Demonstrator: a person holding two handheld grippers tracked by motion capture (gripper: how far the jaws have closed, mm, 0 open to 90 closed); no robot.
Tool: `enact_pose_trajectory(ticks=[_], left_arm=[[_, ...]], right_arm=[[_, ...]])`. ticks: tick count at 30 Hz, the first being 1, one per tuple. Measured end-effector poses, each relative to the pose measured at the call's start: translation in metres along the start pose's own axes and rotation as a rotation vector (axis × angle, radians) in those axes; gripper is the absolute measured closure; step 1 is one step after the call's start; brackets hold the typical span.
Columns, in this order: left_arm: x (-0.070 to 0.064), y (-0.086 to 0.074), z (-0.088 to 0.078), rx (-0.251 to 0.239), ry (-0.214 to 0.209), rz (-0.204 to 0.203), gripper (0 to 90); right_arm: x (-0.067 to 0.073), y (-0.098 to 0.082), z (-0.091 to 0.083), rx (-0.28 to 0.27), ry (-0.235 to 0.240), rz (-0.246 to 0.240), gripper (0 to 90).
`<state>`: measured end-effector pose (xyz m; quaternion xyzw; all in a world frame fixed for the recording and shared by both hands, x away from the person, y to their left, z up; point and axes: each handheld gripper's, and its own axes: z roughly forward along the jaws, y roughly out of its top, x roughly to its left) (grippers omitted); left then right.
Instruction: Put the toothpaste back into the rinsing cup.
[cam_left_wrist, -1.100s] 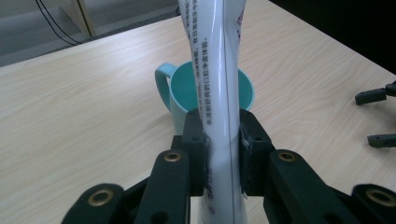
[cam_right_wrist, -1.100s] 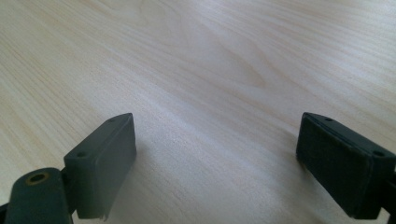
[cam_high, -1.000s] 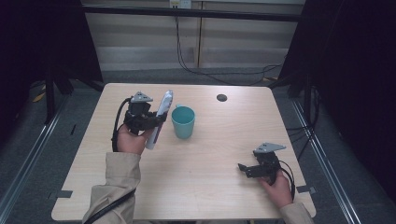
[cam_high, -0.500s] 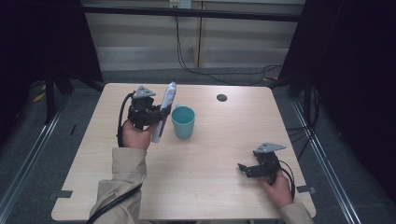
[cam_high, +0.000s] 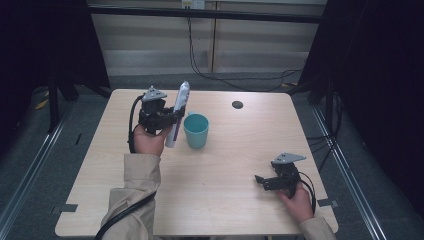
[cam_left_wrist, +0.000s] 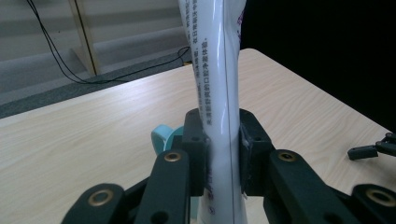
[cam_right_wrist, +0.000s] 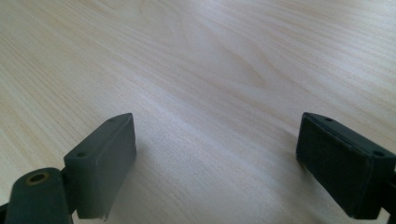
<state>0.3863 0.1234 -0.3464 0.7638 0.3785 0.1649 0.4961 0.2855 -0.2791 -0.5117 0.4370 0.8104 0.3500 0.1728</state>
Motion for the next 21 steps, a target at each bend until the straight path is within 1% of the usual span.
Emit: enact_pose_trajectory(ticks=[5,7,9,10,14,21], left_arm=[[-0.001,0.003,0.003,-0.013,0.0,-0.004,76.6],[-0.001,0.004,0.004,-0.014,0.003,0.002,76.7],[-0.002,0.005,0.006,-0.02,-0.003,-0.005,76.7],[-0.002,0.007,0.007,-0.022,0.001,0.002,76.7],[-0.003,0.009,0.009,-0.025,-0.001,0.007,76.7],[-0.004,0.012,0.015,-0.04,-0.005,0.003,76.7]], right_arm=[[0.0,0.0,0.0,0.0,0.0,0.0,11.4],[0.0,0.0,0.0,0.0,0.0,0.0,11.3],[0.0,0.0,0.0,-0.001,0.002,0.0,11.3],[0.0,0.0,0.0,0.0,0.0,0.0,11.3],[0.0,0.0,0.0,0.0,0.0,0.0,11.3],[0.0,0.0,0.0,0.0,0.0,0.0,11.3]])
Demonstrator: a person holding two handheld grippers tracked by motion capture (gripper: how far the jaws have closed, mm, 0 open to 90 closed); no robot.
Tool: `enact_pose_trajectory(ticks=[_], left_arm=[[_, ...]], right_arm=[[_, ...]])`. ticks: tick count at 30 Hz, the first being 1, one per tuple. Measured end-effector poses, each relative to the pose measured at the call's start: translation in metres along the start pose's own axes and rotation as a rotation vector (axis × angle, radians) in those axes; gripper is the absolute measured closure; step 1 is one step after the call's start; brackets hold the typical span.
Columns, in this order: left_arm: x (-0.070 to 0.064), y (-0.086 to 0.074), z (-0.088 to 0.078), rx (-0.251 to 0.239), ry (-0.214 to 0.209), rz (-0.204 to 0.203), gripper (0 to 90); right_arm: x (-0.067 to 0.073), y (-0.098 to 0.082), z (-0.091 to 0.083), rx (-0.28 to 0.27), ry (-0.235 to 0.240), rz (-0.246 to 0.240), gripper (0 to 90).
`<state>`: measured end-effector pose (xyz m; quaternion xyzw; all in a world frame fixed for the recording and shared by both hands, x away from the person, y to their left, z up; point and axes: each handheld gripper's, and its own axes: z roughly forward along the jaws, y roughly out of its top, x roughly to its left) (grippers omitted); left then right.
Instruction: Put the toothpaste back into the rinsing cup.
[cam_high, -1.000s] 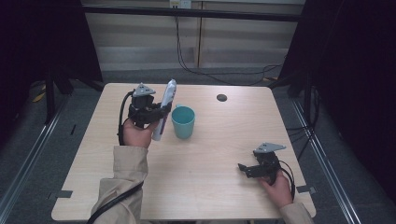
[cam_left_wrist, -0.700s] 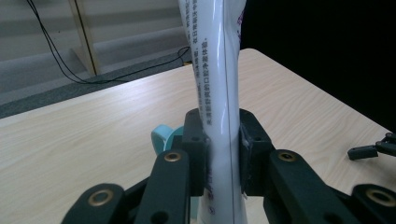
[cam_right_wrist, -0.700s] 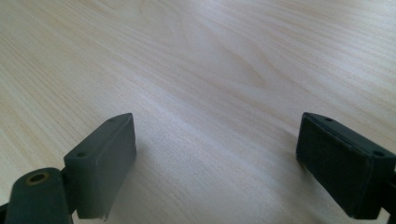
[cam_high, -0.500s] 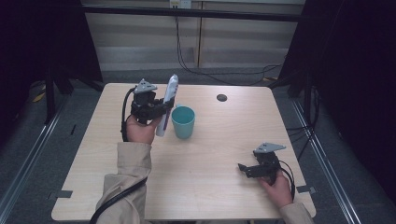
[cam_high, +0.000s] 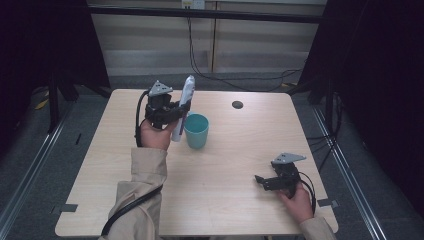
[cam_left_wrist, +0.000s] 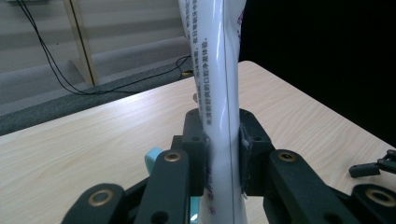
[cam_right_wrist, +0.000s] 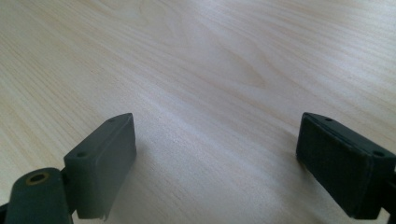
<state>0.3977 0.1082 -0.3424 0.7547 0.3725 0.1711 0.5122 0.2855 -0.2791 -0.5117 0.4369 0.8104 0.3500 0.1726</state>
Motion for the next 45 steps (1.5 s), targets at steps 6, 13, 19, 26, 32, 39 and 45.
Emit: enact_pose_trajectory(ticks=[6,13,19,26,32,39,45], left_arm=[[-0.001,0.0,0.006,-0.01,0.007,0.004,76.7],[-0.001,0.003,0.009,-0.019,0.006,0.009,76.7],[-0.002,0.007,0.012,-0.032,0.004,0.0,76.7],[-0.004,0.01,0.017,-0.03,-0.003,0.015,76.7],[-0.005,0.012,0.023,-0.033,-0.004,0.013,76.6],[-0.004,0.013,0.03,-0.043,-0.005,0.002,76.6],[-0.002,0.015,0.034,-0.046,-0.001,0.002,76.5]], right_arm=[[0.0,0.0,0.0,-0.001,0.001,0.0,11.3],[0.0,0.0,0.0,-0.001,0.0,0.0,11.3],[0.0,0.0,0.0,0.0,-0.002,0.0,11.3],[0.0,0.0,0.0,-0.001,0.0,0.0,11.3],[0.0,0.0,0.0,-0.001,0.0,0.0,11.4],[0.0,0.0,0.0,0.0,-0.002,-0.001,11.3],[0.0,0.0,0.0,-0.002,0.0,0.0,11.3]])
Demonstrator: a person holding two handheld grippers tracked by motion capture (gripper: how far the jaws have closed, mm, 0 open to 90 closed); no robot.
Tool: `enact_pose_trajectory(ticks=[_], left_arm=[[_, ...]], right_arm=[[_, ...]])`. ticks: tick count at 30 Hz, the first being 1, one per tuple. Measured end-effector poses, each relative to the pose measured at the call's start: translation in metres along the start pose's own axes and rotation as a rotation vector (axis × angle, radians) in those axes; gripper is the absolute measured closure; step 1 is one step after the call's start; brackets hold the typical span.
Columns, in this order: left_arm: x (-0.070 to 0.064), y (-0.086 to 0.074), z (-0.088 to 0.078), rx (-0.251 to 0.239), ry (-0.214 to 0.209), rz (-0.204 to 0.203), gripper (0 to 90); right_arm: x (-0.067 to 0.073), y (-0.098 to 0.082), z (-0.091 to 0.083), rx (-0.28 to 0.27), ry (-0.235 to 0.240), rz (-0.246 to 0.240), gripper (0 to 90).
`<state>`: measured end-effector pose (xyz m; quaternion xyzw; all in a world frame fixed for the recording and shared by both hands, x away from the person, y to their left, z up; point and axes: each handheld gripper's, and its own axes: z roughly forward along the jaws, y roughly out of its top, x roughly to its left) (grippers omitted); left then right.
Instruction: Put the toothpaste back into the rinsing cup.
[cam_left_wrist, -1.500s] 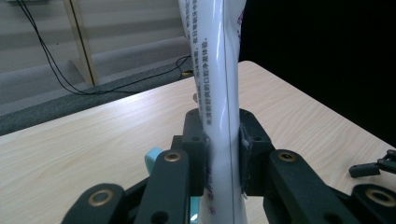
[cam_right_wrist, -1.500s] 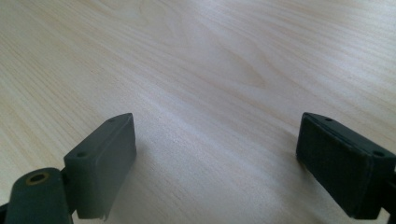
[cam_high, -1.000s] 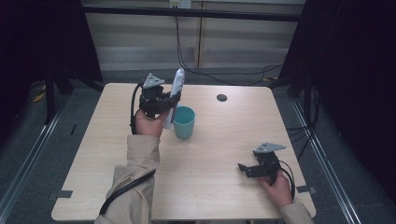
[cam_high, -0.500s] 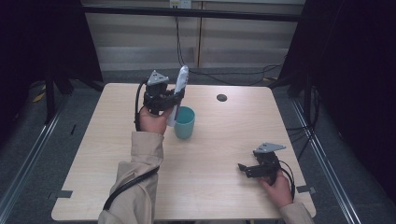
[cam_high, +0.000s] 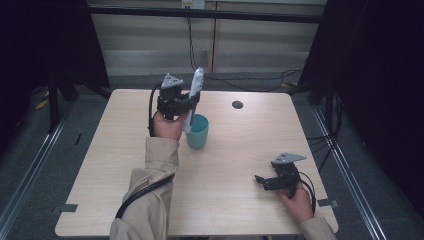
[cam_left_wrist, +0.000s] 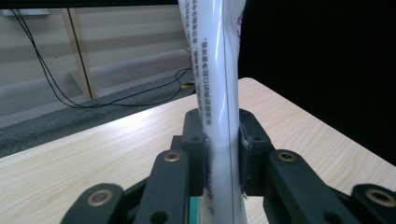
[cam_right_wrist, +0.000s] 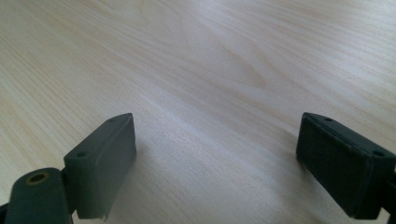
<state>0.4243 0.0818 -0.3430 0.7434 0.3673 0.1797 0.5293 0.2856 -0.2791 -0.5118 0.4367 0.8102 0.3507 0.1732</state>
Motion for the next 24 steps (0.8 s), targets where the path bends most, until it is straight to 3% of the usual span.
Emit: enact_pose_trajectory(ticks=[11,24], left_arm=[[0.001,-0.001,0.01,-0.006,-0.008,-0.017,76.5],[0.0,0.001,0.02,-0.006,0.007,0.007,76.5]], right_arm=[[0.0,0.0,0.0,-0.002,0.0,0.002,11.4],[0.0,0.0,0.0,-0.001,0.002,-0.002,11.4]])
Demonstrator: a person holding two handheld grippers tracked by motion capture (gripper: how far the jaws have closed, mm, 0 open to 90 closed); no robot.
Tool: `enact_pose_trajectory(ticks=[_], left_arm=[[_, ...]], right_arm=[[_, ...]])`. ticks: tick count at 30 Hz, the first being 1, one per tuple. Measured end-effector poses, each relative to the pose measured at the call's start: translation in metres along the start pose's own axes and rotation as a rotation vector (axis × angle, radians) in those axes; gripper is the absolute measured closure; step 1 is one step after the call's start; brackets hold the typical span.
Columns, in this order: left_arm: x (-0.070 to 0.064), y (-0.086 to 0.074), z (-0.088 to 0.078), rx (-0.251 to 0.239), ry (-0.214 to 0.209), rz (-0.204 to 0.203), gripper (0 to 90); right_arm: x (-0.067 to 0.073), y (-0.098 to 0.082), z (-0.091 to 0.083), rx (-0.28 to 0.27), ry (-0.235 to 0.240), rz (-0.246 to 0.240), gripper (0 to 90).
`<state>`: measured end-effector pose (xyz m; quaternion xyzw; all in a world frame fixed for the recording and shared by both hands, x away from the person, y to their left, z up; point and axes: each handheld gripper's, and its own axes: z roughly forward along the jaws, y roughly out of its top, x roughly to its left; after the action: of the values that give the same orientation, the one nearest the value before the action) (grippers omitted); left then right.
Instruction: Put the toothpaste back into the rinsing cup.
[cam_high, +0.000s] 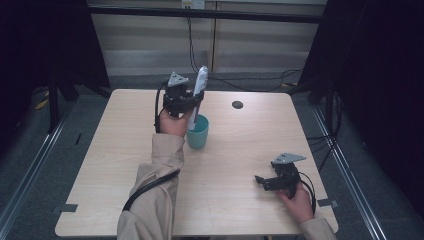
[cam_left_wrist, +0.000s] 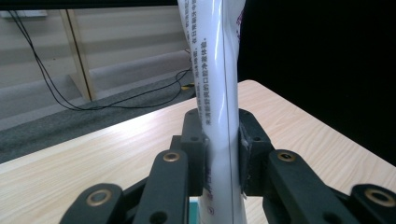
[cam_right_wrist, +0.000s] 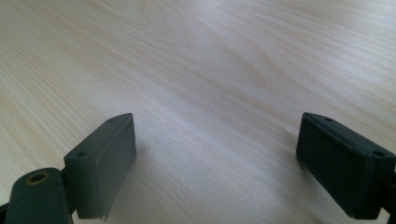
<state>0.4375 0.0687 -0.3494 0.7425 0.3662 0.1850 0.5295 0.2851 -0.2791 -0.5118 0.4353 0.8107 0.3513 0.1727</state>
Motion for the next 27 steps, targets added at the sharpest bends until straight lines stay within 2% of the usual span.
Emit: enact_pose_trajectory(ticks=[11,27], left_arm=[[0.001,0.0,0.005,-0.003,0.006,-0.005,76.4],[0.004,-0.008,0.014,0.003,0.02,-0.021,76.2]], right_arm=[[0.0,0.0,0.0,0.001,0.002,0.002,11.3],[0.001,0.0,-0.001,0.005,0.004,0.006,11.3]])
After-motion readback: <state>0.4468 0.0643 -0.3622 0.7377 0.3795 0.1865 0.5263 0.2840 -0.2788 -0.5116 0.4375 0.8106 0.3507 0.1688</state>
